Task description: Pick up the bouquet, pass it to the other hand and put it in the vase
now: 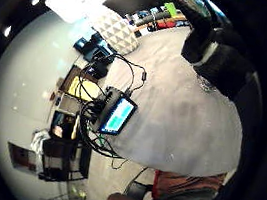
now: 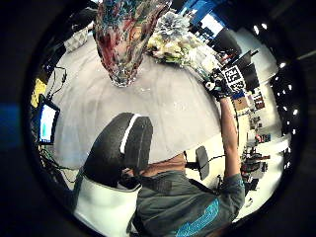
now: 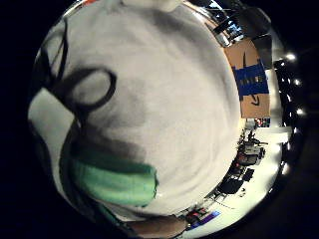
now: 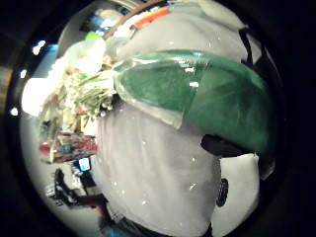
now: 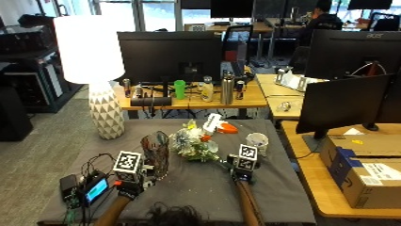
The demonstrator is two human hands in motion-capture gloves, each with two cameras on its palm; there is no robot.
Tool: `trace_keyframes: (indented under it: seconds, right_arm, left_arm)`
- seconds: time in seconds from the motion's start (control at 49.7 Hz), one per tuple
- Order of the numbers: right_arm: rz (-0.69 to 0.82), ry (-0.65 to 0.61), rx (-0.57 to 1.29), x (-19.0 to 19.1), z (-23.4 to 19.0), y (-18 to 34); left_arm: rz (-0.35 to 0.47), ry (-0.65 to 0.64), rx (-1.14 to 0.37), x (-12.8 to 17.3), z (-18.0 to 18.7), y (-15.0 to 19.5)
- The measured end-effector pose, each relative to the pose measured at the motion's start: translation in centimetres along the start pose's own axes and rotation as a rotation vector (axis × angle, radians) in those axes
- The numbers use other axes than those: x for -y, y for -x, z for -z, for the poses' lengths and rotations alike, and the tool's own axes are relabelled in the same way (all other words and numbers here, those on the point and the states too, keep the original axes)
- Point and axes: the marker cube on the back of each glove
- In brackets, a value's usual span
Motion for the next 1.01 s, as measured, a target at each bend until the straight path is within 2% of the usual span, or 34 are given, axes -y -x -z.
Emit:
trace_keyframes:
  seconds: [0.221, 0.362, 0.483, 0.543, 0.624, 0.704, 0.865, 1.006]
  right_arm:
    - [0.007, -0.112, 0.060, 1.0, -0.3, -0.3]
    - [-0.029, -0.085, 0.155, 0.1, 0.7, 0.0]
    - [0.008, -0.114, 0.337, 4.8, -2.0, 0.8]
    - [0.015, -0.077, 0.455, 3.4, 0.6, 1.8]
    - [0.065, -0.186, 0.584, 4.4, 2.2, 3.1]
    - [0.111, -0.208, 0.712, 3.4, 5.0, 4.7]
    - [0.253, -0.221, 0.958, 0.8, 10.7, 9.0]
    - [0.343, -0.235, 1.068, -1.0, 13.5, 12.3]
  left_arm:
    - [0.010, -0.012, -0.016, 0.1, -0.1, 0.3]
    - [0.005, -0.019, -0.015, -0.1, 1.0, 0.2]
    - [-0.019, -0.059, -0.076, 0.6, 2.9, -0.4]
    - [-0.039, -0.097, -0.124, 1.3, 3.9, -1.0]
    - [-0.053, -0.110, -0.183, 1.8, 5.5, -2.0]
    - [-0.080, -0.131, -0.265, 3.2, 6.9, -3.1]
    - [-0.167, -0.113, -0.580, 6.7, 10.2, -6.3]
    - [-0.179, -0.149, -0.764, 9.3, 12.4, -8.3]
